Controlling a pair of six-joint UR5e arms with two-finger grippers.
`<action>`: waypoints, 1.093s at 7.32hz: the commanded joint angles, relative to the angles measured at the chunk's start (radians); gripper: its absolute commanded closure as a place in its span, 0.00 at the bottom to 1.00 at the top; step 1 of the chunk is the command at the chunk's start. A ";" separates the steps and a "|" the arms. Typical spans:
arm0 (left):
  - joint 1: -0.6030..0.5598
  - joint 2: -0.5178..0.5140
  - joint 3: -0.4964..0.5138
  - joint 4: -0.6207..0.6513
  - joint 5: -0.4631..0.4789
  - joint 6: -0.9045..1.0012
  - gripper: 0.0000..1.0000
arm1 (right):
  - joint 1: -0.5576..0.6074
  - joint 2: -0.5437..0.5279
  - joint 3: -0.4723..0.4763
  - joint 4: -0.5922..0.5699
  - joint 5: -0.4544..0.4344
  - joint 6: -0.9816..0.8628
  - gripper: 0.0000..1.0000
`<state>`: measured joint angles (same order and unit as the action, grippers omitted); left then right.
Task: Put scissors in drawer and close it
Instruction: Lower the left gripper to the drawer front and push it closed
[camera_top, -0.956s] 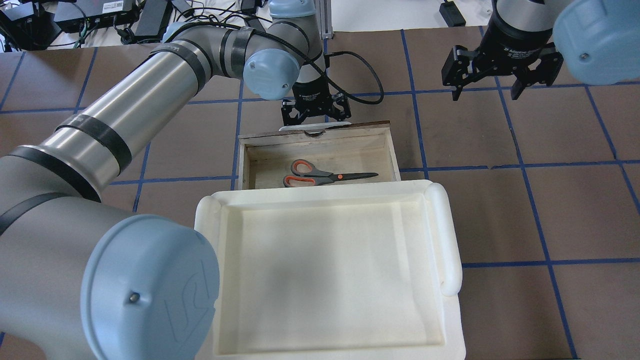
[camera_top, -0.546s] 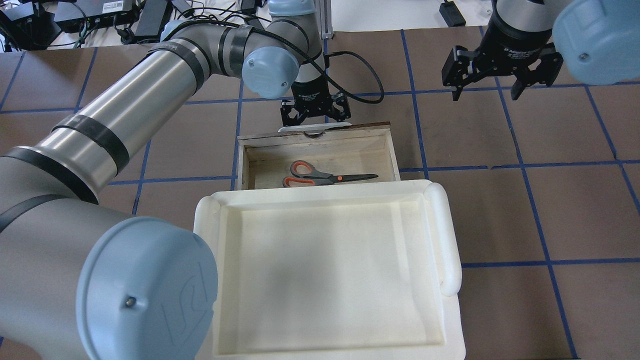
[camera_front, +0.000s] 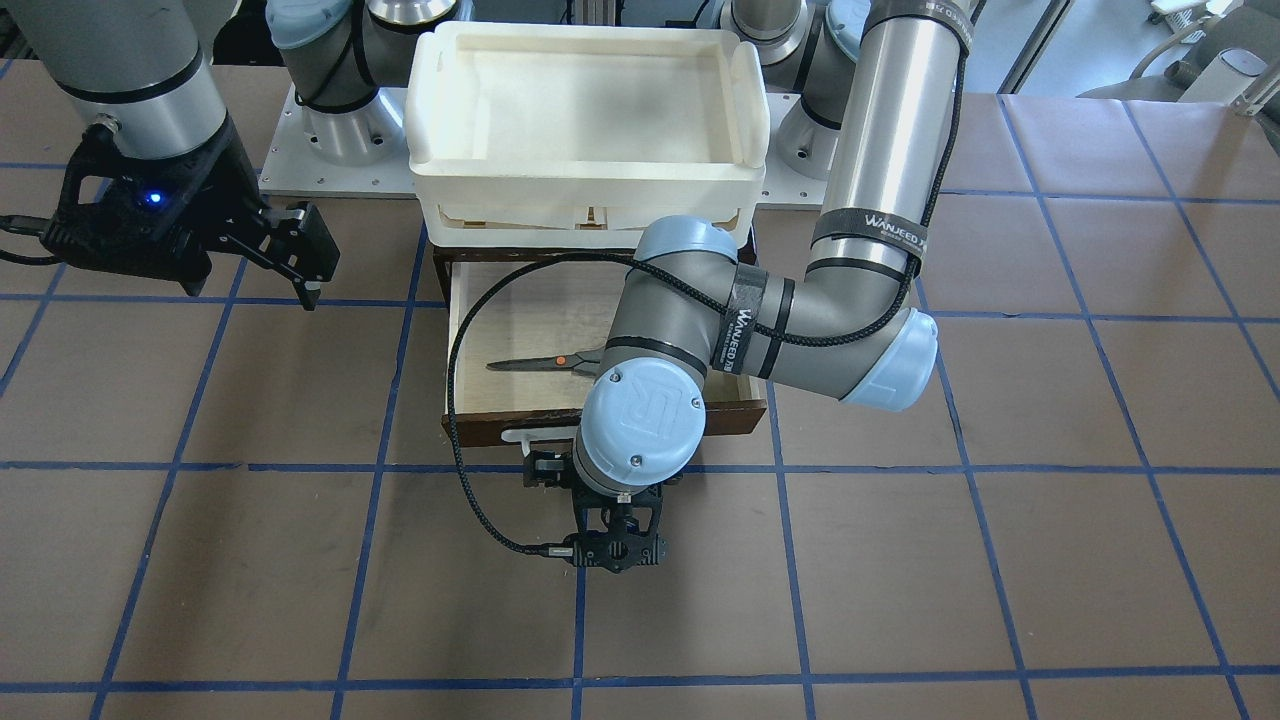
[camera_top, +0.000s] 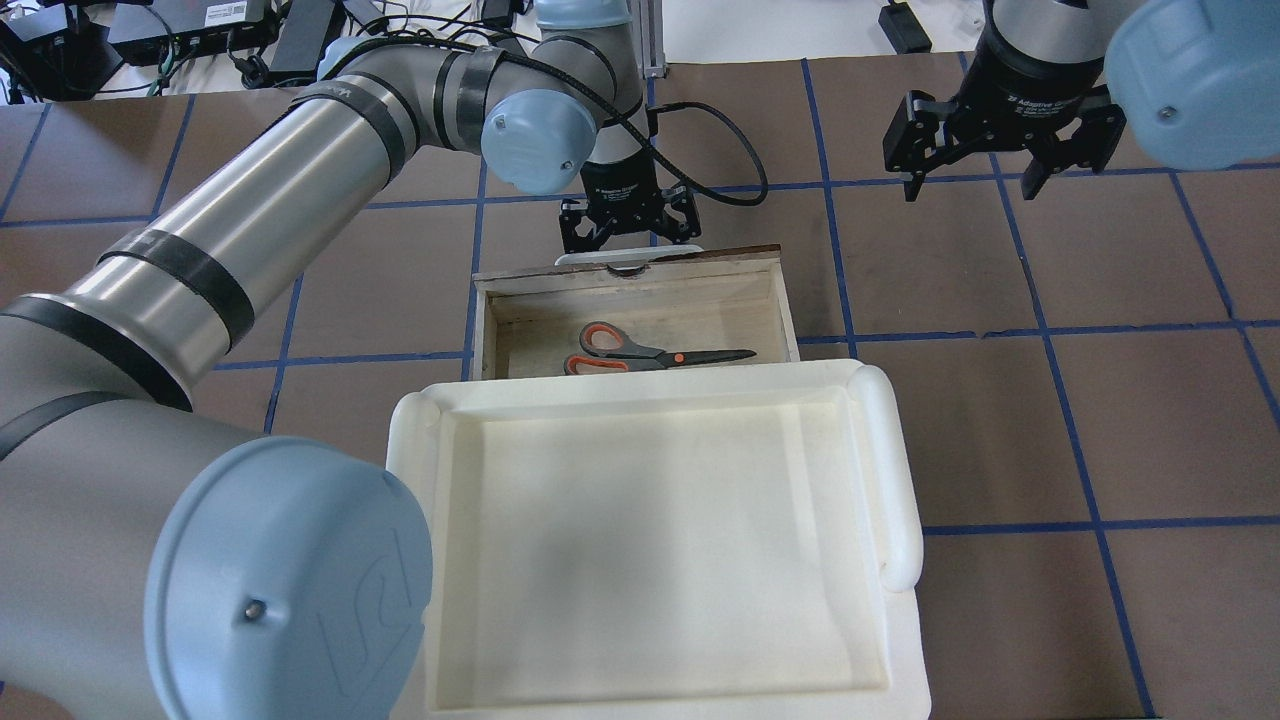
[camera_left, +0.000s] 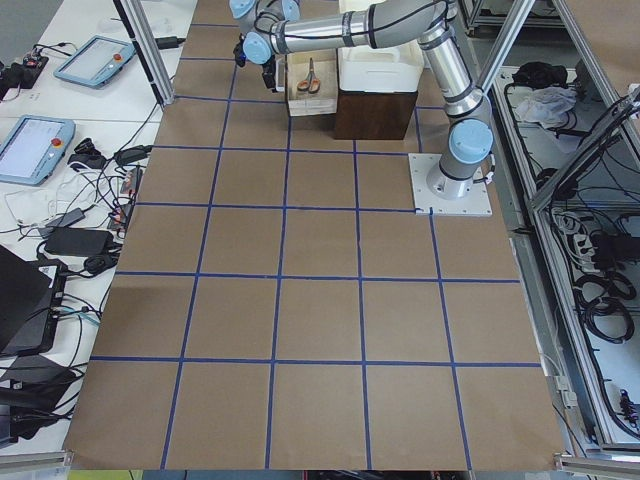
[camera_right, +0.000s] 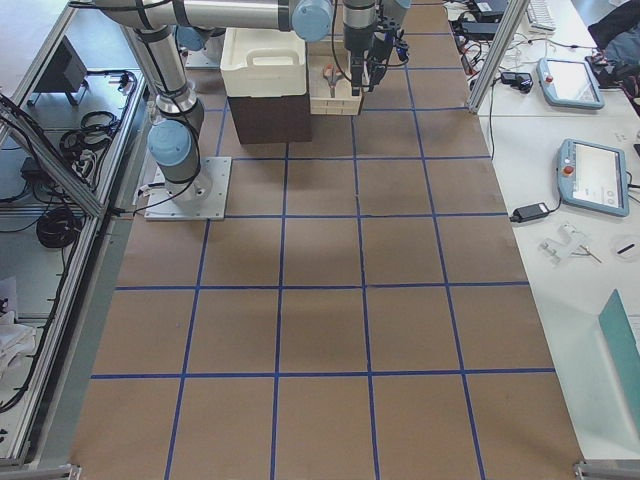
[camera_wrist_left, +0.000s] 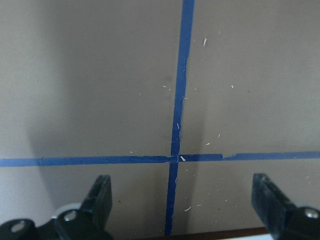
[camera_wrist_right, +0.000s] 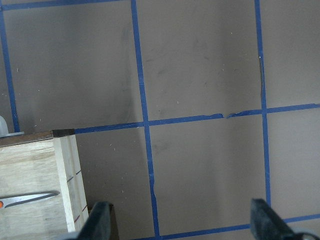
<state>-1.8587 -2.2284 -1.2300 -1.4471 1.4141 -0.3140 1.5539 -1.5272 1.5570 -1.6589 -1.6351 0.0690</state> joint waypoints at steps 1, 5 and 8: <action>0.006 0.013 0.001 -0.016 0.000 0.001 0.00 | 0.000 0.002 0.000 0.001 -0.006 -0.003 0.00; 0.006 0.030 -0.003 -0.052 -0.001 0.001 0.00 | 0.000 0.001 0.000 -0.001 -0.012 -0.003 0.00; 0.004 0.039 -0.009 -0.075 0.000 0.001 0.00 | -0.002 -0.005 0.000 0.002 -0.012 -0.003 0.00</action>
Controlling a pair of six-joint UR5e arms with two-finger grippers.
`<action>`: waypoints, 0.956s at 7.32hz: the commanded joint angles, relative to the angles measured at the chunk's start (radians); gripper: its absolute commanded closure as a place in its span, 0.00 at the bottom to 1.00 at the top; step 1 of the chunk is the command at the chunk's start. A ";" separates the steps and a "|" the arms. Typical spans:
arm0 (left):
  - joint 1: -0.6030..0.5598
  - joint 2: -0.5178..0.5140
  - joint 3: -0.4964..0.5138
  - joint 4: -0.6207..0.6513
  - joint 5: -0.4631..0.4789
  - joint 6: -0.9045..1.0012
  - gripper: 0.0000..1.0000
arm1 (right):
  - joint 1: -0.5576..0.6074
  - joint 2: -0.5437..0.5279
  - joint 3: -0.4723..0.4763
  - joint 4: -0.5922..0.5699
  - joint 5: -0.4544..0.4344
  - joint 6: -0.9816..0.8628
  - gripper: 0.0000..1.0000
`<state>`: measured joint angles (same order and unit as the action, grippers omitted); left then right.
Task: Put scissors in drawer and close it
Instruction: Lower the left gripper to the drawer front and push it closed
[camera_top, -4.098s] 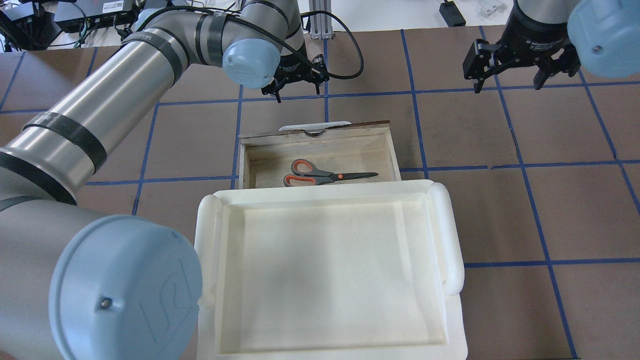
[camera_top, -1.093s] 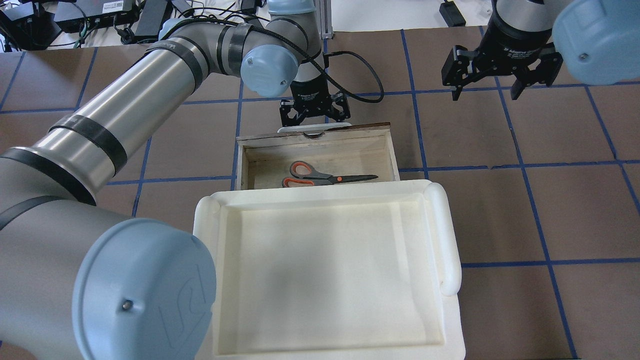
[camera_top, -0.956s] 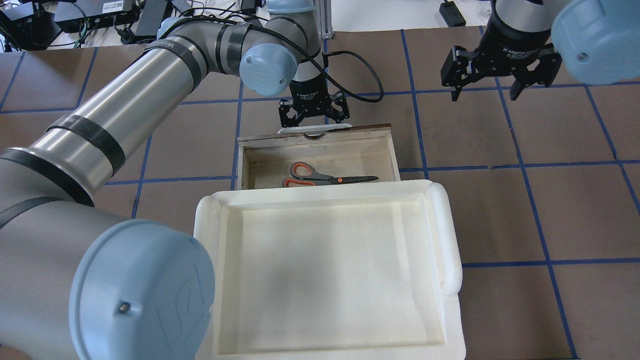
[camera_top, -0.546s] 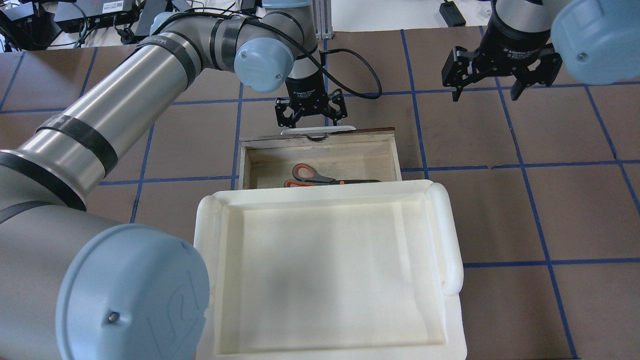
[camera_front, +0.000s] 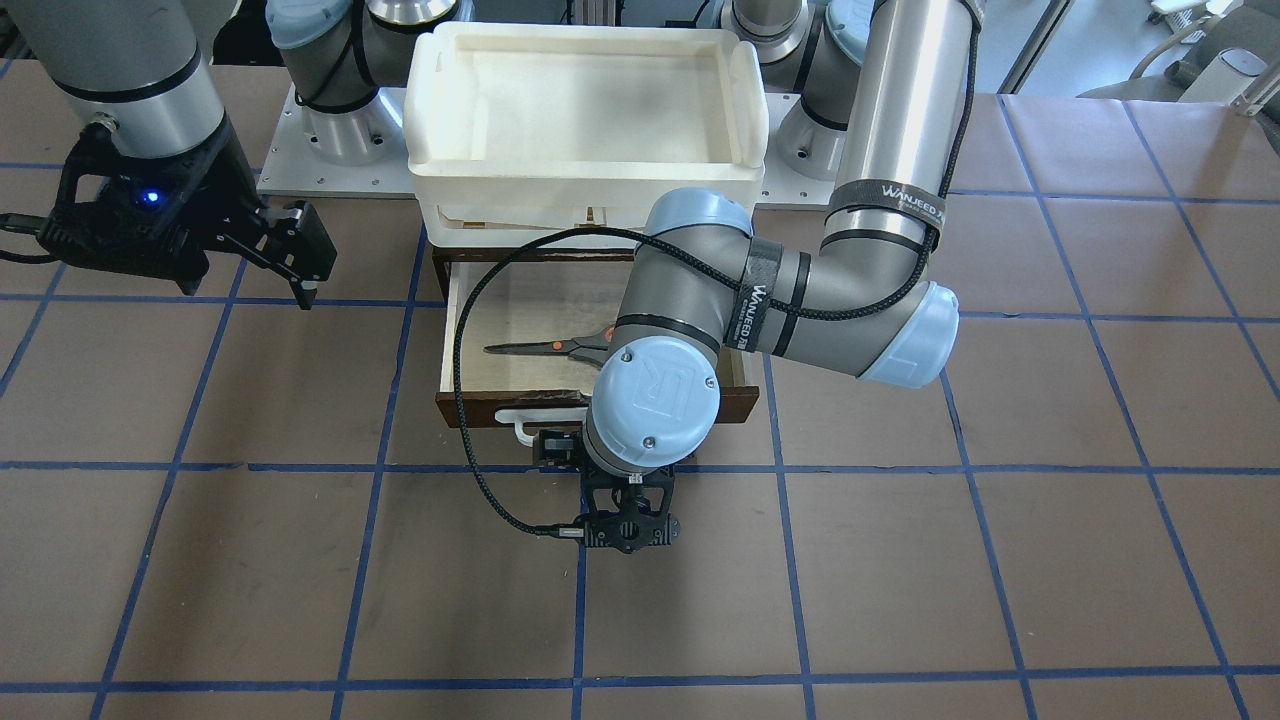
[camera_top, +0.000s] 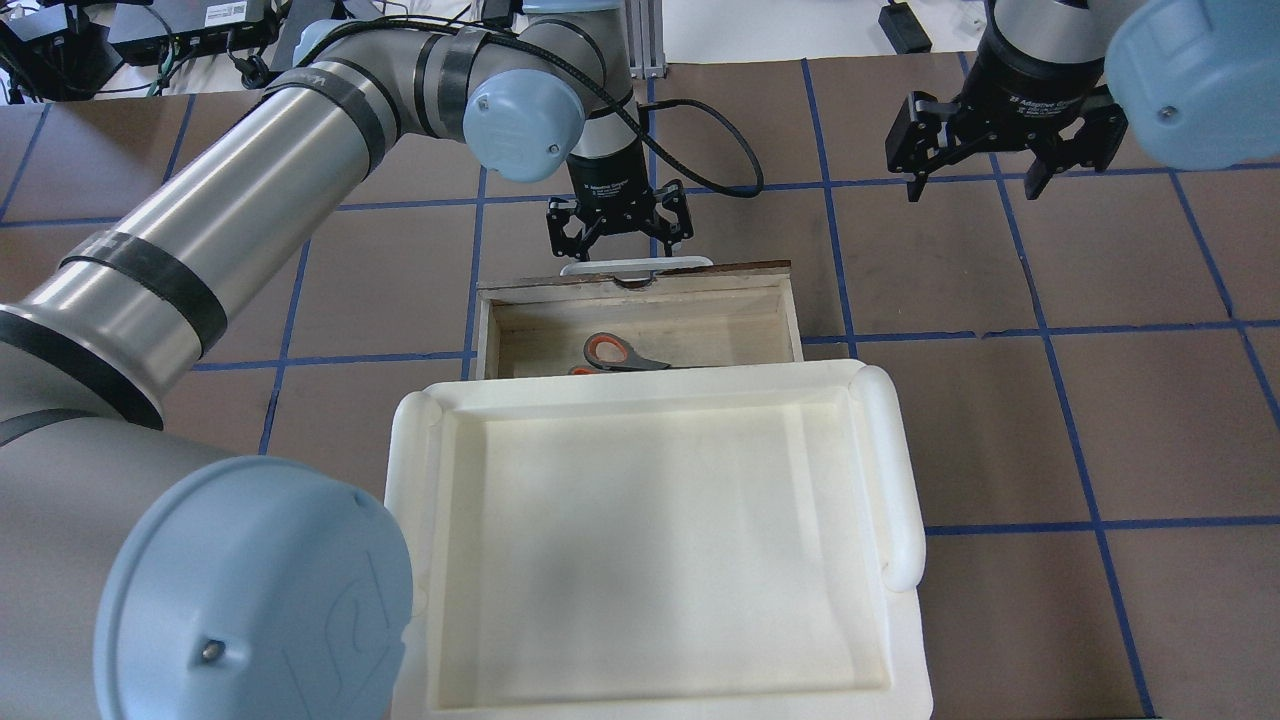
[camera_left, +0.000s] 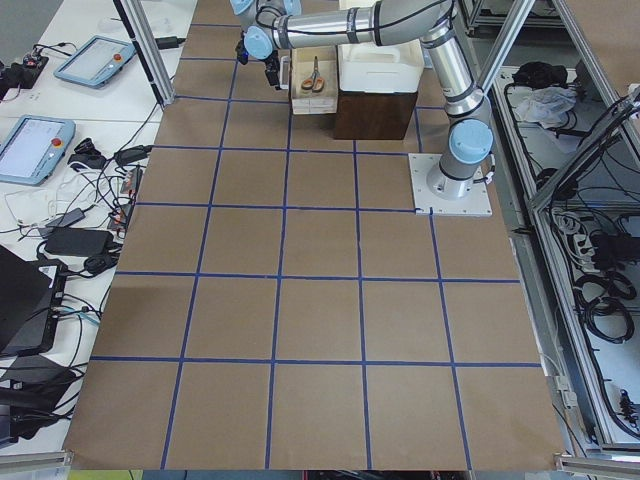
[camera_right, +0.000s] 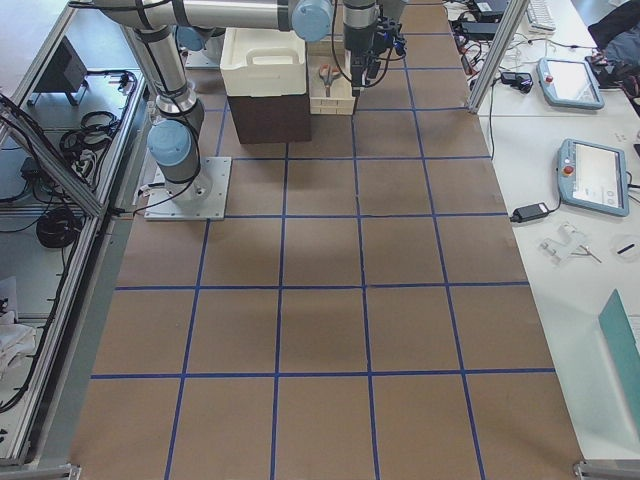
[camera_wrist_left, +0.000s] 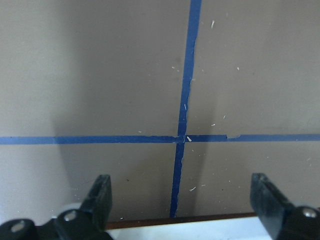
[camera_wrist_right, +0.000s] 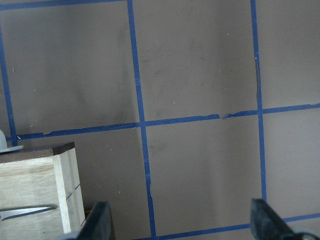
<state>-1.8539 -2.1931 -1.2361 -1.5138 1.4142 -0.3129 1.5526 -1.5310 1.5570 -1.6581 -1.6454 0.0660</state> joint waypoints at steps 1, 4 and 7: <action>-0.004 0.007 -0.005 -0.025 0.000 0.000 0.00 | 0.000 -0.001 0.000 -0.003 0.007 0.001 0.00; -0.005 0.016 -0.005 -0.066 0.000 0.000 0.00 | 0.000 0.002 0.002 -0.003 0.015 0.005 0.00; -0.005 0.032 -0.023 -0.095 0.002 0.000 0.00 | 0.000 0.000 0.002 -0.003 0.012 0.005 0.00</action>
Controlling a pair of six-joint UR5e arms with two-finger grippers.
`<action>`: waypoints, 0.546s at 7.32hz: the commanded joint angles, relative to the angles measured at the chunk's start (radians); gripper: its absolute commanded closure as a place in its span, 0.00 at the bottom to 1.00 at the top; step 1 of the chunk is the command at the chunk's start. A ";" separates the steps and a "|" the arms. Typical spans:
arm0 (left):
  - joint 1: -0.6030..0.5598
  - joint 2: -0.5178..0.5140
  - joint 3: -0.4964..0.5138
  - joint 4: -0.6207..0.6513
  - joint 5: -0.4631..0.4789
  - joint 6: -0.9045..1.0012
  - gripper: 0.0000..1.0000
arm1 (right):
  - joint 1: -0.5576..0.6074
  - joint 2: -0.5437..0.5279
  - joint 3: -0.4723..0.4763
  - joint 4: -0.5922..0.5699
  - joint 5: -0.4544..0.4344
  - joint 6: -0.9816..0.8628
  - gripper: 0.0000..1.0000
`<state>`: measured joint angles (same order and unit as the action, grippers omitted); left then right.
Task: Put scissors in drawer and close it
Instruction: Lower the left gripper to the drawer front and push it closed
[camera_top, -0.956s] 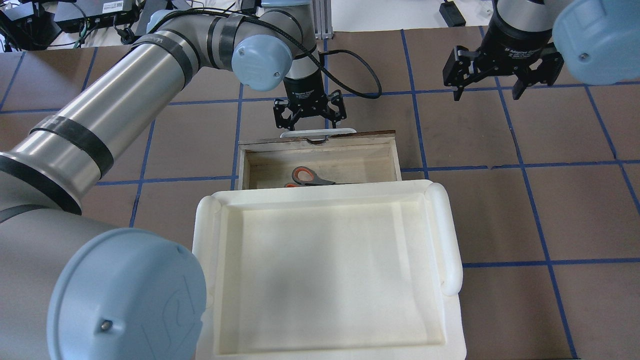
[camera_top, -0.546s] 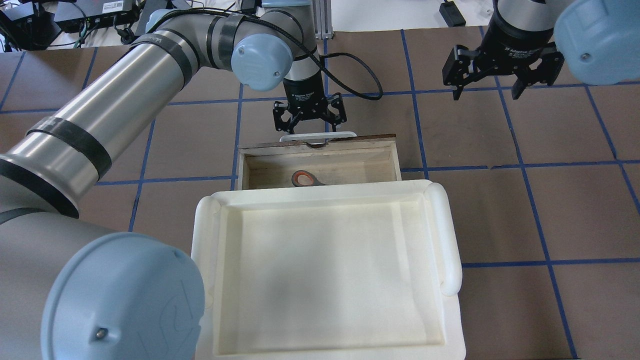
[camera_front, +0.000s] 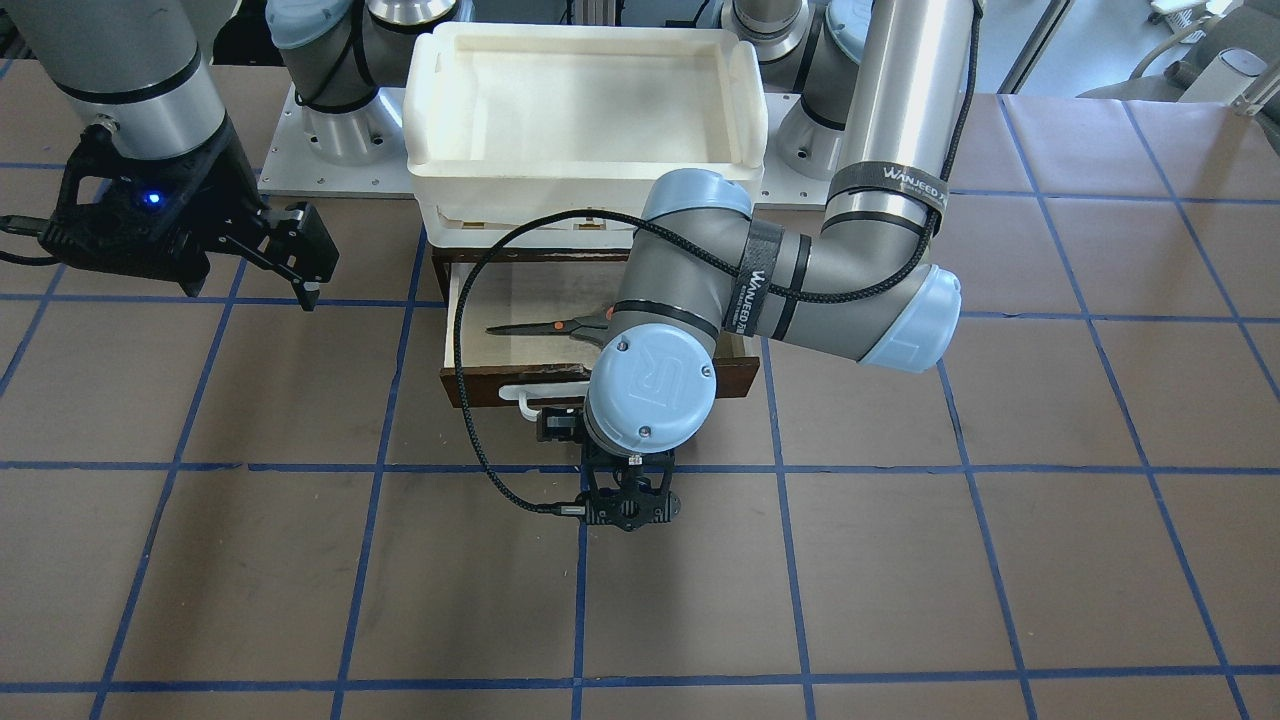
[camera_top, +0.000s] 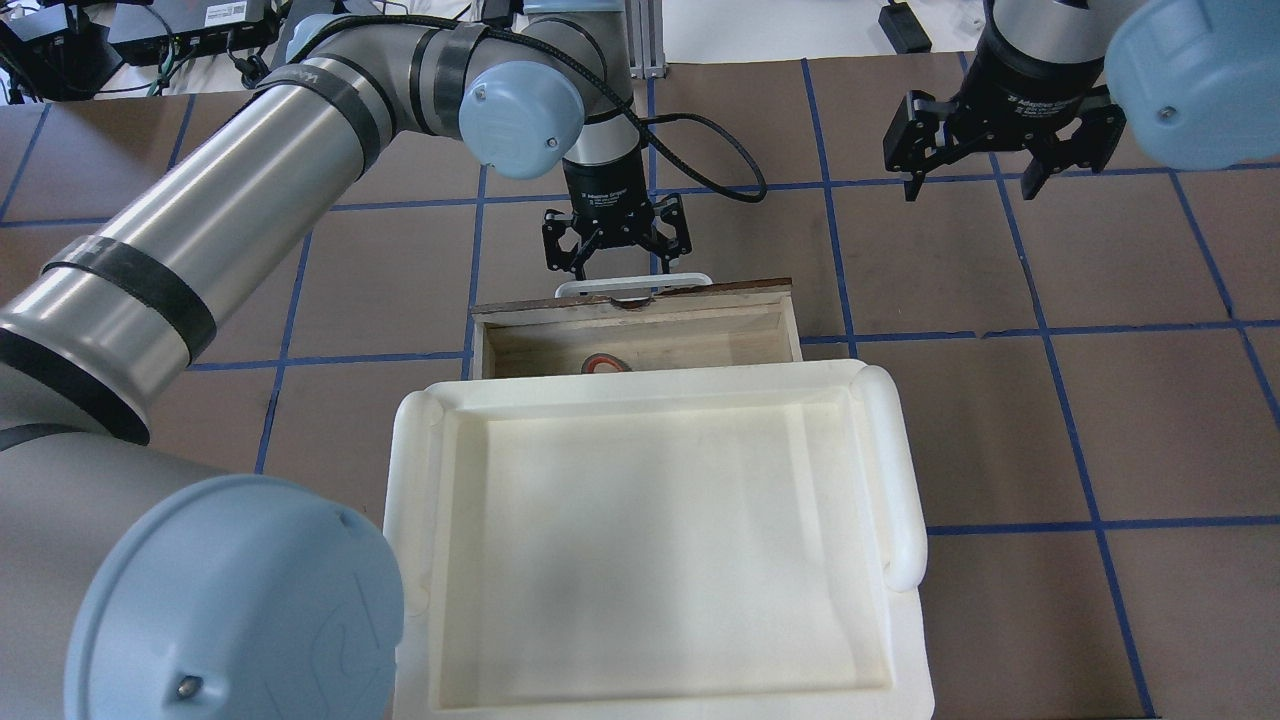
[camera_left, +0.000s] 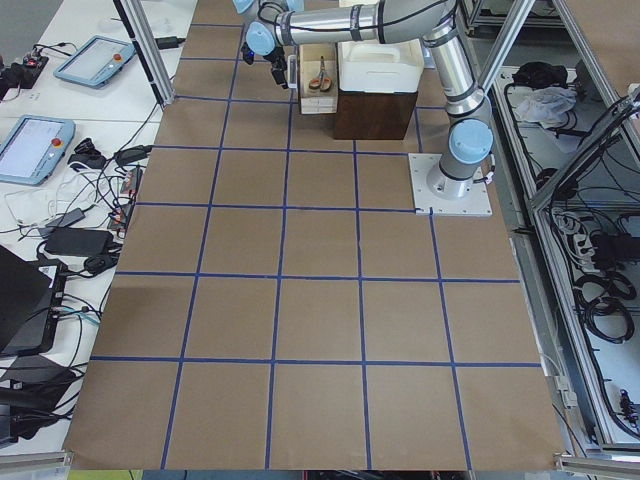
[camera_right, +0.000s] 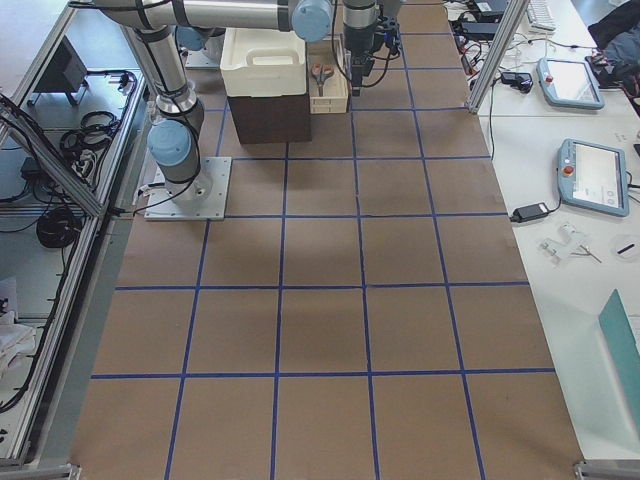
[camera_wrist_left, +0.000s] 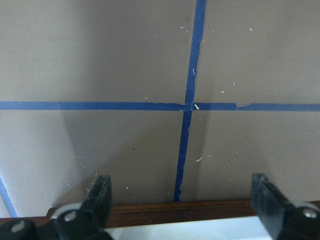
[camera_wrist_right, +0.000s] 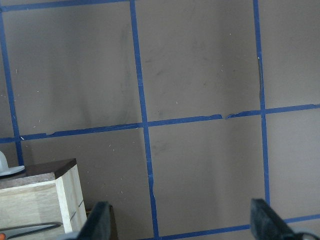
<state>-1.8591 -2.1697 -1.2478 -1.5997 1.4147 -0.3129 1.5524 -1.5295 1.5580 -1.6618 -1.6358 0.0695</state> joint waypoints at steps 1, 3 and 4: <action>0.000 0.017 -0.030 -0.009 0.000 0.000 0.00 | 0.000 0.003 0.000 0.000 -0.004 -0.002 0.00; 0.000 0.033 -0.048 -0.009 -0.002 0.000 0.00 | 0.000 0.000 0.000 0.000 -0.012 -0.002 0.00; -0.002 0.036 -0.048 -0.019 -0.002 0.000 0.00 | 0.000 0.002 0.000 0.002 -0.015 0.000 0.00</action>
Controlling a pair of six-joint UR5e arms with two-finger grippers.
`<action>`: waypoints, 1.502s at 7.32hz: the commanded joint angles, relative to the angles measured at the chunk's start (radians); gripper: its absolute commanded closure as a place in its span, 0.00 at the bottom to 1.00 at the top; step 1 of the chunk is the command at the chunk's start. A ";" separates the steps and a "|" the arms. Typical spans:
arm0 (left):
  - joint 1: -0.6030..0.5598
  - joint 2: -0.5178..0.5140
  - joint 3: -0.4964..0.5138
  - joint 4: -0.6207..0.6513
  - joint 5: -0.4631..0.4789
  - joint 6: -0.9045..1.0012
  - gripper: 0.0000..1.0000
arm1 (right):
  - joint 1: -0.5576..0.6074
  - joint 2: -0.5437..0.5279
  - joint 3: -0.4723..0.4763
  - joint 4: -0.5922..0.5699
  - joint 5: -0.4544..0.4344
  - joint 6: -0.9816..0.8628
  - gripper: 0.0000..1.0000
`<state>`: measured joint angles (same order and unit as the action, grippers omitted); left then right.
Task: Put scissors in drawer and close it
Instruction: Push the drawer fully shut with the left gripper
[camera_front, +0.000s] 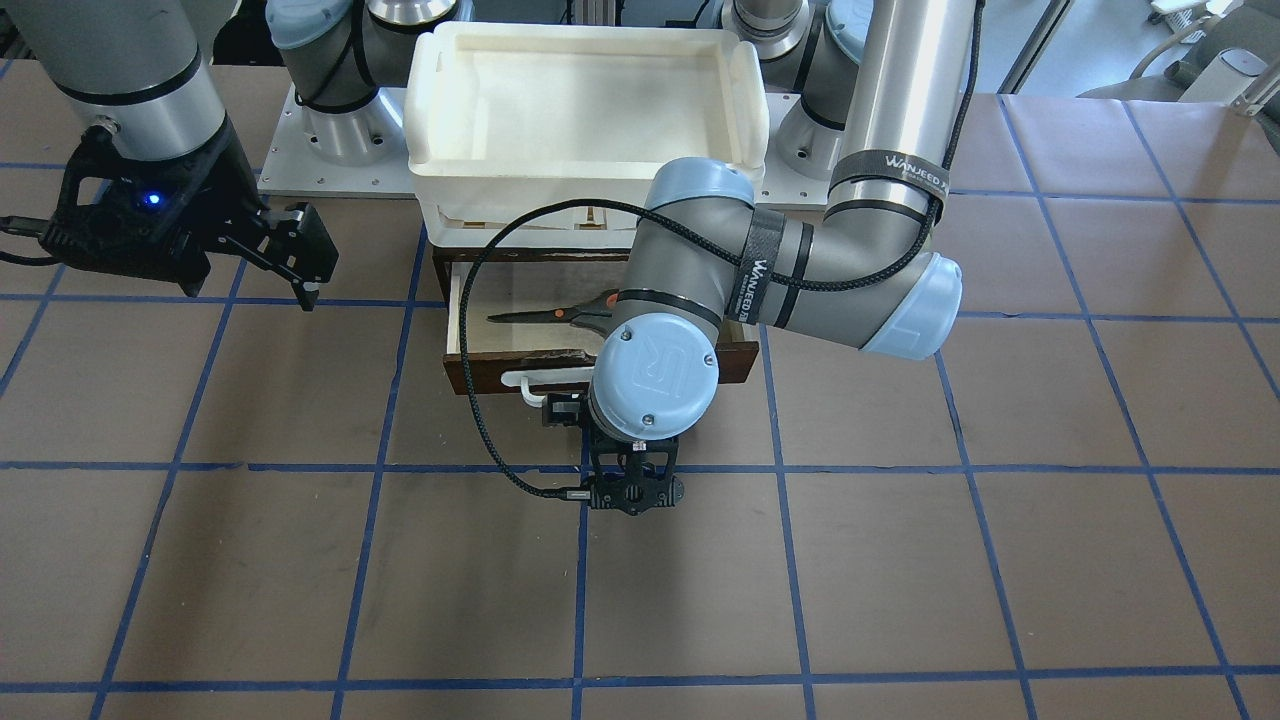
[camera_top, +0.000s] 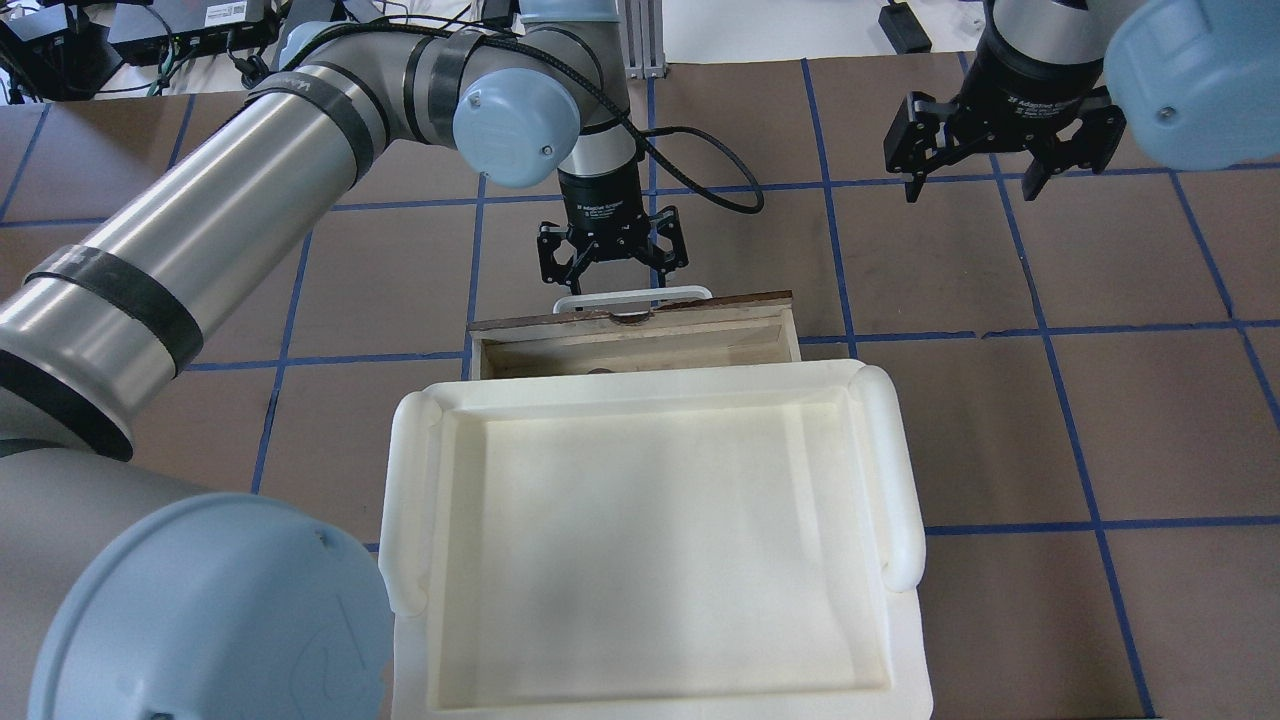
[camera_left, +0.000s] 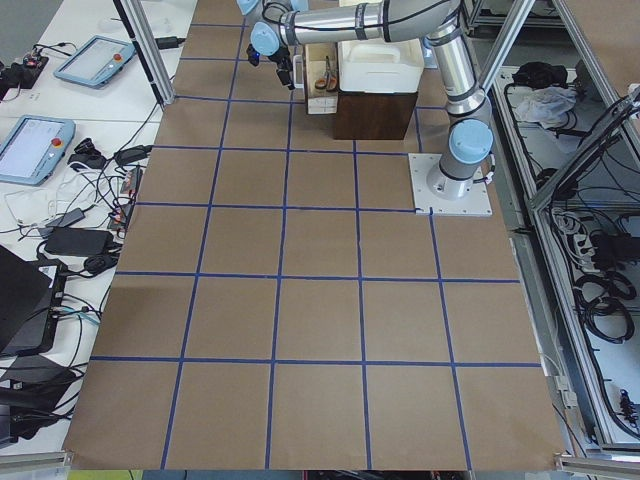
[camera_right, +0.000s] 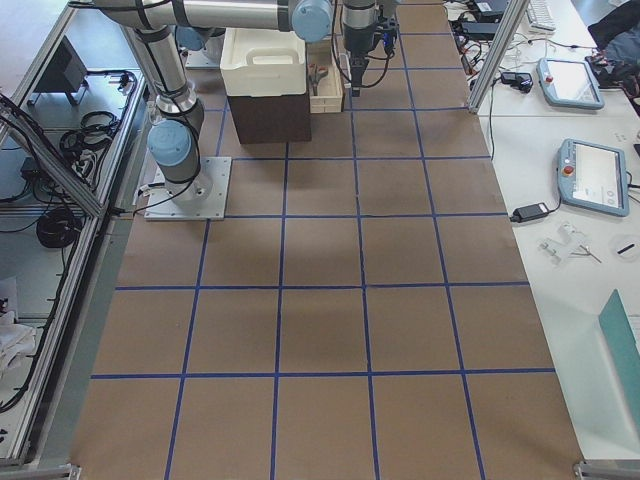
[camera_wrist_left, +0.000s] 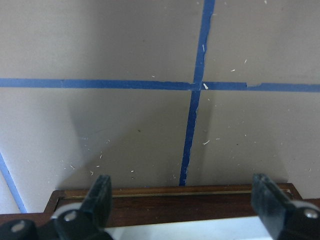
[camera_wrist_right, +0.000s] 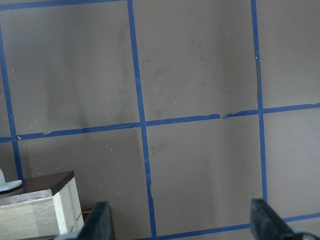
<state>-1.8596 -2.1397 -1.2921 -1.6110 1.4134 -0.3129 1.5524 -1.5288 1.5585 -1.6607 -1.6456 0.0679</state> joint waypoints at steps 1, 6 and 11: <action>-0.004 0.011 -0.007 -0.030 -0.001 0.000 0.00 | 0.001 0.001 0.000 -0.002 -0.003 0.000 0.00; -0.009 0.060 -0.081 -0.033 -0.002 0.002 0.00 | -0.006 0.003 0.000 -0.004 0.001 0.001 0.00; -0.020 0.084 -0.110 -0.044 -0.002 0.002 0.00 | -0.006 0.004 0.000 -0.013 -0.008 -0.007 0.00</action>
<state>-1.8781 -2.0595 -1.3927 -1.6540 1.4116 -0.3114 1.5463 -1.5248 1.5585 -1.6750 -1.6517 0.0610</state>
